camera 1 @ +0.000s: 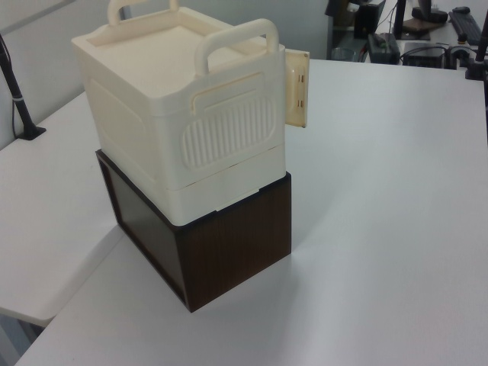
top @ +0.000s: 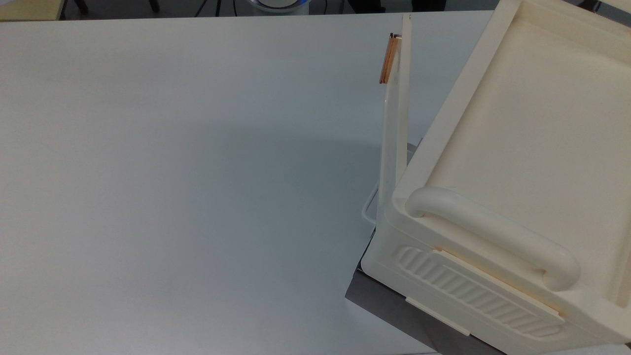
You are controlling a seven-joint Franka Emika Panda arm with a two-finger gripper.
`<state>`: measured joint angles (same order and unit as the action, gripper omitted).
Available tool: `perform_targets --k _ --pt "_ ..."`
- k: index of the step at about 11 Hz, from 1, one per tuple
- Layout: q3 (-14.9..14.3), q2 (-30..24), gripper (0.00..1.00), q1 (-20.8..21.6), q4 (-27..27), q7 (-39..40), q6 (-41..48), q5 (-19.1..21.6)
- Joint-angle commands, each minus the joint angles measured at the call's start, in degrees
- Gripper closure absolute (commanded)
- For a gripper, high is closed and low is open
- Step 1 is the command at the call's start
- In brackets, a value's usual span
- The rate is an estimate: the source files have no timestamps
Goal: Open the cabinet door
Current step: 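Pull the handle outward, swinging the door away from the cabinet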
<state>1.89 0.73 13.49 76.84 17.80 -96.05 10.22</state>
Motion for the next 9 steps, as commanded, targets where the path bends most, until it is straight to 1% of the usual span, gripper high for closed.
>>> perform_targets --k 1,3,4,6,7,9 --pt "4.26 1.81 0.11 0.39 0.15 -2.33 -7.2 0.59" --pt "5.84 3.65 0.1 0.48 0.76 -1.98 -9.58 0.24" --pt "6.02 4.71 0.1 0.57 1.2 -1.98 -11.25 0.24" --pt "6.02 6.47 0.1 0.57 1.47 -1.8 -11.62 0.15" --pt "6.02 6.82 0.1 1.18 1.47 -1.8 -11.79 -0.2" --pt "5.68 6.65 0.1 0.66 2.26 -1.63 -11.36 -0.29"
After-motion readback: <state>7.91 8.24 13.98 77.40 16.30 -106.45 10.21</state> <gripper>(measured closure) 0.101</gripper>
